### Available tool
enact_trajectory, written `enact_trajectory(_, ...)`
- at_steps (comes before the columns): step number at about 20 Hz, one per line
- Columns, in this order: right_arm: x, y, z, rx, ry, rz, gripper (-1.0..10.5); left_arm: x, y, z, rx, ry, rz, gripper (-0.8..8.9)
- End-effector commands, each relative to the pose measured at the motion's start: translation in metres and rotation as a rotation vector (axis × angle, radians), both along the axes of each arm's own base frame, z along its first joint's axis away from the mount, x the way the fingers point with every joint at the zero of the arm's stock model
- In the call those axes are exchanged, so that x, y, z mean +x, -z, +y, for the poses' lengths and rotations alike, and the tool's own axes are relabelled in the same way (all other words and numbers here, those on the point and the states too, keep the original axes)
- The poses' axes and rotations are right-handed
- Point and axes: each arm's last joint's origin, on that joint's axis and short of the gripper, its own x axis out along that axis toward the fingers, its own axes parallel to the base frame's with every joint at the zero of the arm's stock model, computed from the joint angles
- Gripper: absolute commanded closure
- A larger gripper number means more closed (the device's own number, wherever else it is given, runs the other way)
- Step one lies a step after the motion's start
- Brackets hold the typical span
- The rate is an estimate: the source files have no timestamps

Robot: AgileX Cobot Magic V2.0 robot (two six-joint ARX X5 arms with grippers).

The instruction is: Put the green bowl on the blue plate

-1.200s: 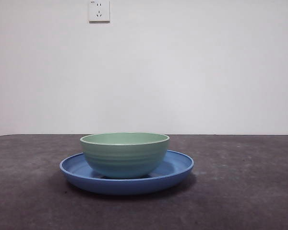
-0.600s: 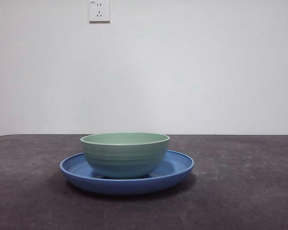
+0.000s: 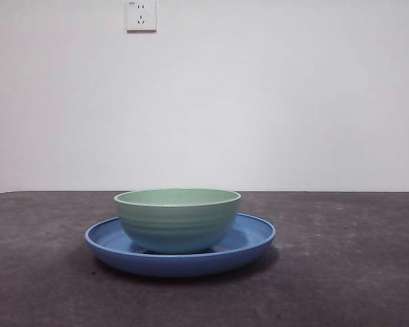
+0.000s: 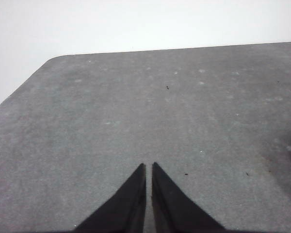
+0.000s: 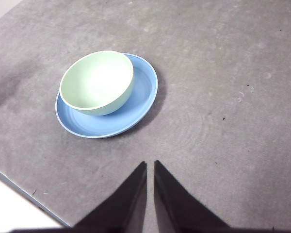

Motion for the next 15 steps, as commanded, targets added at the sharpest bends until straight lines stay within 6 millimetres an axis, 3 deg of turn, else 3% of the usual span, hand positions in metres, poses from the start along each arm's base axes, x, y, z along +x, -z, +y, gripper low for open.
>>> enact_trajectory(1, 0.000, -0.002, 0.001, 0.006, -0.006, -0.011, 9.2, 0.001, 0.008, 0.000, 0.002, -0.001, 0.027, 7.92)
enact_trajectory(6, 0.000, -0.003, -0.005, -0.033, 0.034, -0.073, 9.2, 0.001, 0.008, 0.000, 0.002, -0.001, 0.027, 7.92)
enact_trajectory(9, 0.013, 0.002, -0.011, -0.027, 0.161, -0.283, 9.2, 0.001, 0.008, 0.000, 0.002, -0.001, 0.027, 7.92)
enact_trajectory(11, 0.022, 0.022, -0.015, -0.054, 0.225, -0.436, 9.2, 0.001, 0.008, 0.000, 0.002, -0.001, 0.027, 7.92)
enact_trajectory(15, 0.038, 0.081, -0.024, -0.126, 0.424, -0.580, 9.2, 0.001, 0.008, 0.000, 0.002, -0.001, 0.026, 7.92)
